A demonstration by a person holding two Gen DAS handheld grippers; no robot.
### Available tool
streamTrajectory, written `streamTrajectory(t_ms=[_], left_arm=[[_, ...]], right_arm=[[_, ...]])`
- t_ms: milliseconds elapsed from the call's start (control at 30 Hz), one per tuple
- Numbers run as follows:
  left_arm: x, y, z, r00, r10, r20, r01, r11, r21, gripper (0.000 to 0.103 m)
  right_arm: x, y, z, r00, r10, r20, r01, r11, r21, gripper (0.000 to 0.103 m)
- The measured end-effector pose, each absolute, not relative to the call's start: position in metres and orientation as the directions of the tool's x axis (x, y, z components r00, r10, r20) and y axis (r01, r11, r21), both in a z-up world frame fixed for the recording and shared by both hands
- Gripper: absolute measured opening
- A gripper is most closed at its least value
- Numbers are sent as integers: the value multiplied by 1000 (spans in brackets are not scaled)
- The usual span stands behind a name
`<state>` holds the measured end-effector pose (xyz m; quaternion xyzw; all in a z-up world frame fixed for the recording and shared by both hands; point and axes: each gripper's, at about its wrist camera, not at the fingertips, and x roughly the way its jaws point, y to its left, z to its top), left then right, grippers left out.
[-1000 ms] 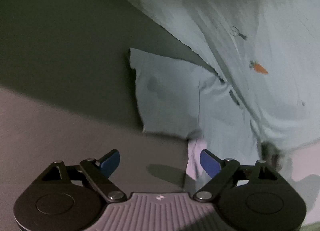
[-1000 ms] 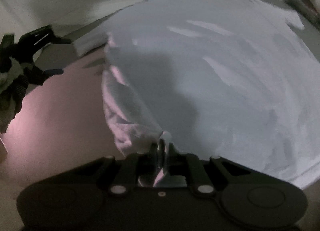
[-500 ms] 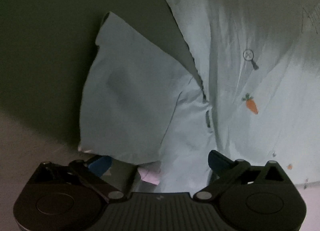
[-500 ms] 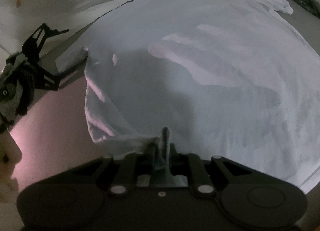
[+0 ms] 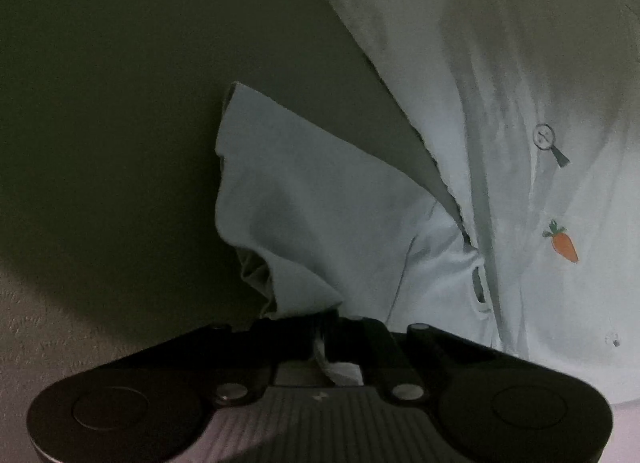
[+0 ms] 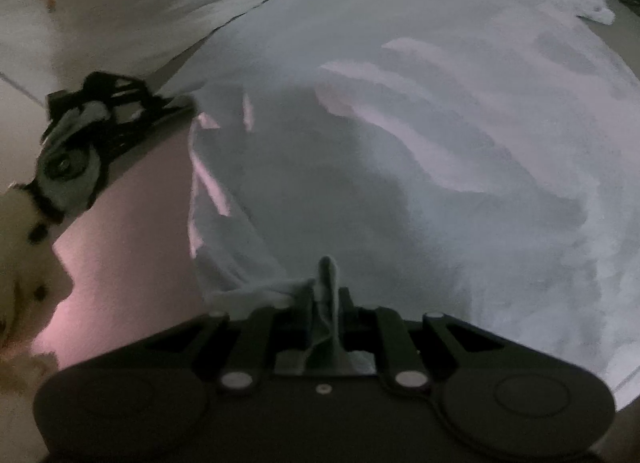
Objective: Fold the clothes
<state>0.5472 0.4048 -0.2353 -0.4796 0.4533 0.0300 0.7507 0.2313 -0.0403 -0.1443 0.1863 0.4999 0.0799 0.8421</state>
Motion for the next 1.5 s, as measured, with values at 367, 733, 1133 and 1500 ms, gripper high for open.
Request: streamTrajectory(t_ms=[367,733,1133,1500], left_arm=[[580,318,-143,645,-255,-721,-252,819,-515,3],[589,69,-117,517,-391,-761,141,916,-375,65],[420,107,-130,456,-333,-826,238,939,-247,82],[251,127,-187,314,-67,-947,125,992,-29,83]], right_arm=[[207,-77,-134,564,457,-688,-93,863,497,7],[162,-202,-153,606,367,-706,147,820,553,11],[167,-227,-143,558,340,-757,-16,917,399,55],[156,-159,-136,559,326,-762,-646,748,-154,78]])
